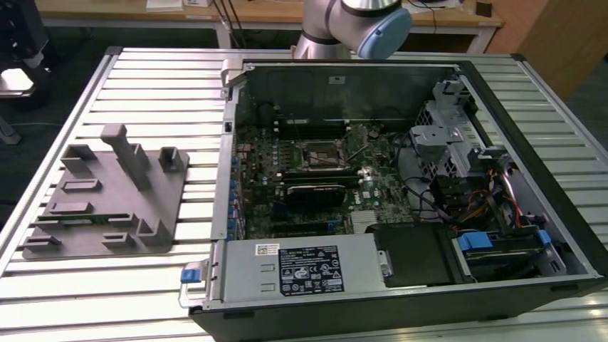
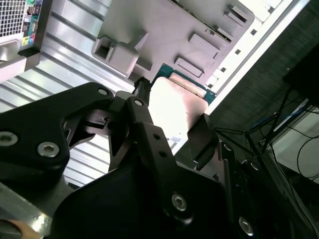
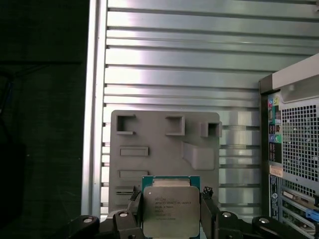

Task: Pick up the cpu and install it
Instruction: 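Pick up the cpu and move it towards the insertion slot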

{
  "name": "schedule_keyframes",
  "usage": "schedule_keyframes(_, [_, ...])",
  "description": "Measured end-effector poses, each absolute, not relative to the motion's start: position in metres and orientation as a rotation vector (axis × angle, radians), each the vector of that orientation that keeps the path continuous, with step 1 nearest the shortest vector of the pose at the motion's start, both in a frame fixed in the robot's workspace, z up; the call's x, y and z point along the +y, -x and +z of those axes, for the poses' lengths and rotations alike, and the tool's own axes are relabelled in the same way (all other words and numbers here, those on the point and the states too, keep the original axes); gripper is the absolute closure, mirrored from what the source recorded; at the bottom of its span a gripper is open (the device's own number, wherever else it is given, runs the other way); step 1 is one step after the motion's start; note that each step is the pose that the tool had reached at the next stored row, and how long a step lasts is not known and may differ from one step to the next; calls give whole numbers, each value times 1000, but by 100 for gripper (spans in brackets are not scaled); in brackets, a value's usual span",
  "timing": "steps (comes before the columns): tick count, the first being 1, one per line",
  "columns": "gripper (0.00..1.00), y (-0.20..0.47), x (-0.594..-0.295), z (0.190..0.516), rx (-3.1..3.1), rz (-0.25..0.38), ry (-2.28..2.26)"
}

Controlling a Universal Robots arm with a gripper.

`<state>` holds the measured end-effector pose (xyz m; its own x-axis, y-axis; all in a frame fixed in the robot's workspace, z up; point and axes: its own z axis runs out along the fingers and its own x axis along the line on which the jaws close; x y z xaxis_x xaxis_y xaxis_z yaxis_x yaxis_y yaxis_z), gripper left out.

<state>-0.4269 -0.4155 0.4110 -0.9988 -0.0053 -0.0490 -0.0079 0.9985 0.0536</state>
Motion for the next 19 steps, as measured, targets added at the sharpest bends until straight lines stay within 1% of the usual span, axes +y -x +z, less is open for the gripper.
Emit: schedule_keyframes(19, [45,390,-416,411,3092,83,10])
